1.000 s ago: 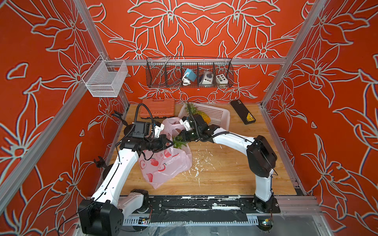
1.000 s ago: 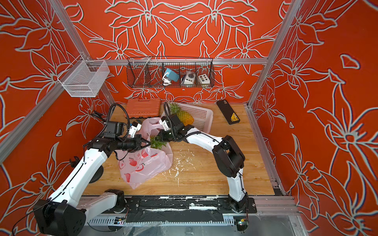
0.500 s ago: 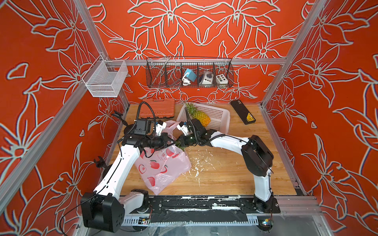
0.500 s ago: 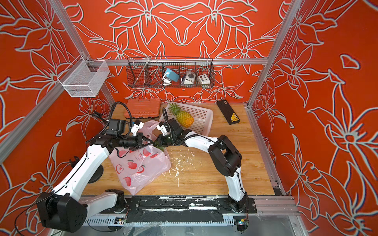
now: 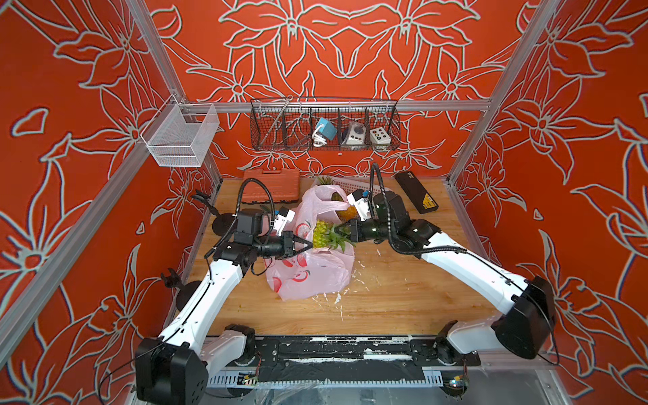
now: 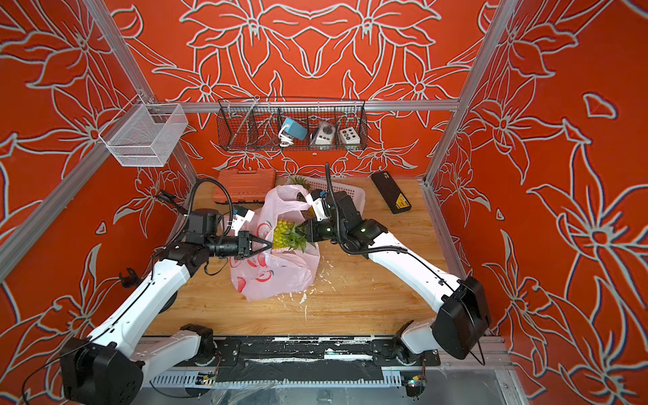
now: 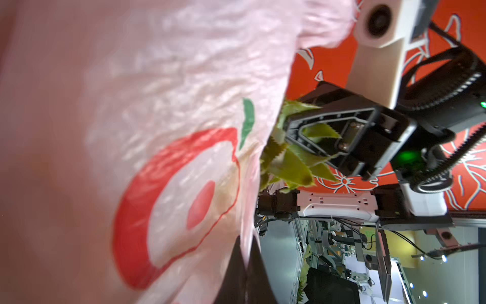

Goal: Place the pineapple into a plastic bag & tie a knot
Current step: Place the pineapple in the plastic bag.

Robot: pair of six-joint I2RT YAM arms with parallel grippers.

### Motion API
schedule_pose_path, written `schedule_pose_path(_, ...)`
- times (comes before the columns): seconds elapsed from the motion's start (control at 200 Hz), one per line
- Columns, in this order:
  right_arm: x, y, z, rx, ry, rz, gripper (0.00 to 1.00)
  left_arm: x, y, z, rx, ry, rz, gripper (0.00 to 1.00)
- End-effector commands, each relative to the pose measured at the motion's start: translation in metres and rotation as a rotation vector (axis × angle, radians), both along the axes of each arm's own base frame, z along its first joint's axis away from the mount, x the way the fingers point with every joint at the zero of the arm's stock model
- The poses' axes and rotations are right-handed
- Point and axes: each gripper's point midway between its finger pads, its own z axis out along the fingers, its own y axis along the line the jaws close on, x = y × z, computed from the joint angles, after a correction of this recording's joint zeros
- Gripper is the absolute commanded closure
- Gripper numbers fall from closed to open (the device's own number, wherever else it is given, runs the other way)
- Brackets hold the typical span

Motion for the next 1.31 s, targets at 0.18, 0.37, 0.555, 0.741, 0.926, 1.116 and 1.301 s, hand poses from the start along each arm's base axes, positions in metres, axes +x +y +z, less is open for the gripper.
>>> schedule_pose_path(0.18,-0.003,0.018,-0.043,-0.042,0.048,0.056,1.0,0.011,0.008,-0.027,0.104,0.05,0.065,1.0)
schedule_pose_path(0.37,0.002,0.026,-0.042,-0.021,0.047,0.053,1.0,0.012,0.009,-0.033,0.124,0.071,0.067,1.0)
schedule_pose_path(0.555,0.017,0.033,-0.047,-0.032,0.032,0.006,1.0,0.015,0.008,-0.035,0.117,0.078,0.067,1.0)
schedule_pose_path(0.741,0.027,0.058,-0.079,-0.051,0.067,0.019,1.0,0.015,0.006,-0.037,0.117,0.093,0.059,1.0)
schedule_pose_path(0.926,0.027,0.057,-0.099,-0.104,0.075,0.045,0.51,0.015,0.006,-0.037,0.119,0.094,0.054,1.0)
schedule_pose_path(1.116,0.024,0.029,-0.055,-0.109,-0.021,0.055,0.2,0.015,0.006,-0.038,0.131,0.098,0.046,1.0)
schedule_pose_path(1.301,0.031,-0.025,0.005,-0.171,-0.176,-0.038,0.16,0.018,0.006,-0.035,0.141,0.096,0.038,1.0)
